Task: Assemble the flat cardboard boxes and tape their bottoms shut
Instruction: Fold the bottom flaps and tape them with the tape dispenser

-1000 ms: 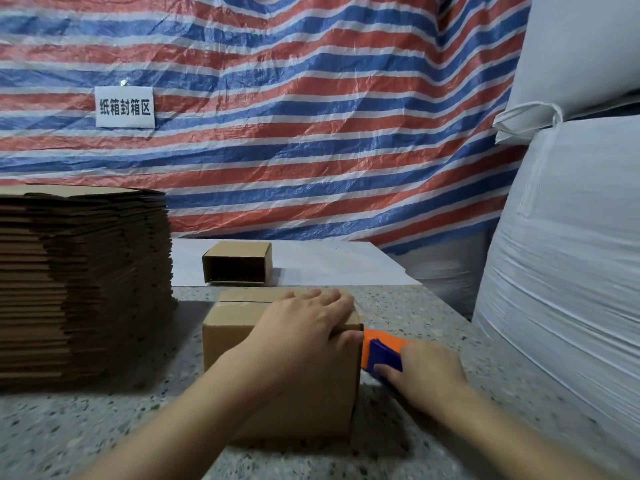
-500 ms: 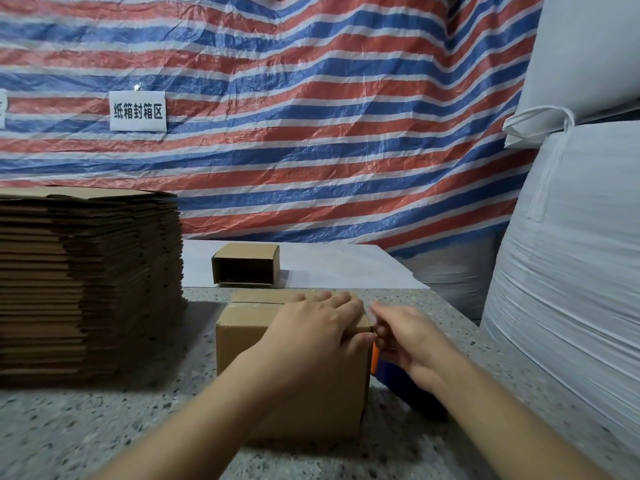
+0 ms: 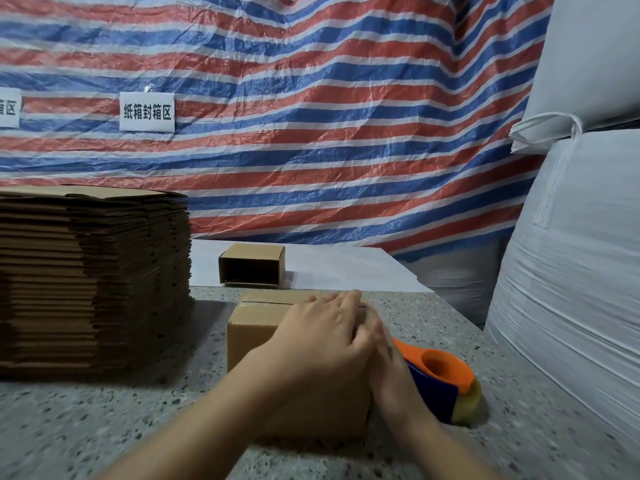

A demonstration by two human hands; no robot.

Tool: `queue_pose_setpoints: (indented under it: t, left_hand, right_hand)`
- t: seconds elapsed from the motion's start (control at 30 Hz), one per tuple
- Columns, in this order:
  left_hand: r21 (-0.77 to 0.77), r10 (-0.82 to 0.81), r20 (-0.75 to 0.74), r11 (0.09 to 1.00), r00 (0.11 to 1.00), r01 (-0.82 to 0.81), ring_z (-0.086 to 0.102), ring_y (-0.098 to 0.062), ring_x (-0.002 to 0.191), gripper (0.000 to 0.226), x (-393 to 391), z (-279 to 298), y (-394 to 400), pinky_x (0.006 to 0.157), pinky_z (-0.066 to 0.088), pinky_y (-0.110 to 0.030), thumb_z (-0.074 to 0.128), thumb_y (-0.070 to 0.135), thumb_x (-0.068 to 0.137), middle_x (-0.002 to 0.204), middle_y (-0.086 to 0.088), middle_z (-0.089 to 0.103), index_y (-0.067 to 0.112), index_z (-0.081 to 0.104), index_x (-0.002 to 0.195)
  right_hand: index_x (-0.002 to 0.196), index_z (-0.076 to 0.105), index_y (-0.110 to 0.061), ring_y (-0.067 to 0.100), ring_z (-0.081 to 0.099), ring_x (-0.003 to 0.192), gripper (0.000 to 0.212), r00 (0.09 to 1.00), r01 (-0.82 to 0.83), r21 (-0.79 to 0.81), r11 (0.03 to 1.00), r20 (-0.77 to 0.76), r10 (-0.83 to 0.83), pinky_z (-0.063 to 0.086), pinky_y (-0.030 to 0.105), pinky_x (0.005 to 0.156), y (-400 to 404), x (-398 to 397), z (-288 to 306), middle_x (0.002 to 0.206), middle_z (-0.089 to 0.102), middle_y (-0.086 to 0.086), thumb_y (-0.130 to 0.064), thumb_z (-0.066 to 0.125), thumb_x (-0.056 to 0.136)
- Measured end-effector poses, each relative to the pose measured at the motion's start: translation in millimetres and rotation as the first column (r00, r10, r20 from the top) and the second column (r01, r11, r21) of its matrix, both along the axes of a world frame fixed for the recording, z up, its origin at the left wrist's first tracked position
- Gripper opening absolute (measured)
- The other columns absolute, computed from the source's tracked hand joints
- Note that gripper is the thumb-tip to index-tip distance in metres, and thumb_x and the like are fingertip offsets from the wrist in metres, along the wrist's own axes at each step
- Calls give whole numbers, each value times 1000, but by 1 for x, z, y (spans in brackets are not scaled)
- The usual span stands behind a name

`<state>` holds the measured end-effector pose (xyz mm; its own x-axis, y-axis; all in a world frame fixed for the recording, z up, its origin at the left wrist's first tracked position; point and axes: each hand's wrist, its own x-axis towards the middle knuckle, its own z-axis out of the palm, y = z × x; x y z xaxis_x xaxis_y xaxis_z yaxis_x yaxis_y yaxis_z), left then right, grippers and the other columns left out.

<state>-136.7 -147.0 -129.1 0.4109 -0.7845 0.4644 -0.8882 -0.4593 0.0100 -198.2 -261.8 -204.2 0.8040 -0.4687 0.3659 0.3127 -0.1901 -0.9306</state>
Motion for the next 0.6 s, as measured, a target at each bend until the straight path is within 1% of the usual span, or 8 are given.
queue_pose_setpoints:
  t: [0.07,0.2,0.27,0.37,0.43,0.5,0.53,0.6]
  left_hand:
    - [-48,-8,-52,999,999,5,49,-18,128,66,-3,2,1,103,36,-34,17,51,88,144,-5,51,17,42,138]
    - [-366,-135,-200,929,971,54,39,-6,132,47,-4,7,11,102,29,-20,34,43,99,151,6,39,24,39,141]
    - [-520,-99,-108,854,989,28,41,-6,129,44,-4,6,27,106,31,-20,36,41,98,142,4,48,20,47,135]
    - [-702,74,-81,703,994,-110,45,-15,128,52,7,-10,57,109,33,-29,40,44,96,139,-3,52,12,48,136]
    - [-681,67,-389,650,919,-336,36,-14,137,59,16,-28,76,112,28,-32,41,49,100,151,-1,40,18,34,149]
    - [-625,-130,-664,637,736,-451,36,-13,137,55,25,-46,85,113,29,-36,39,47,102,154,1,38,26,29,152]
    - [-630,-238,-713,630,659,-454,38,-12,135,48,28,-52,87,113,31,-37,37,40,104,151,3,41,29,32,150]
    - [-666,-331,-705,613,627,-424,47,-7,125,39,35,-55,88,104,39,-33,37,26,104,138,11,52,33,44,142]
  right_hand:
    - [132,59,-45,2,56,129,33,997,63,-69,996,59,-59,44,36,110,2,2,-2,132,66,-16,-44,39,106]
    - [126,62,-47,4,66,113,52,997,71,-124,990,-11,-73,54,39,94,4,-4,0,116,73,-14,-75,33,93]
    - [130,65,-35,12,69,108,73,996,56,-88,995,-57,-61,56,43,94,0,-7,-1,112,76,-8,-83,34,84]
    - [130,61,-36,-11,64,102,69,992,59,-110,992,-106,-71,52,13,87,-5,-11,-3,107,73,-24,-75,32,82]
    - [127,47,-52,-27,54,98,46,989,43,-133,990,-137,-62,41,-3,78,-3,-16,-4,106,63,-42,-68,33,86]
    - [112,56,-49,-19,62,90,29,988,18,-136,990,-147,-38,45,0,71,1,-20,-4,94,68,-38,-57,34,96]
    - [101,62,-39,-12,65,77,33,989,39,-149,988,-138,-60,46,5,64,4,-21,-4,80,70,-30,-57,34,96]
    - [76,58,-20,-1,52,51,55,977,151,-215,965,-115,-179,39,14,50,6,-17,5,53,55,-14,-68,34,85]
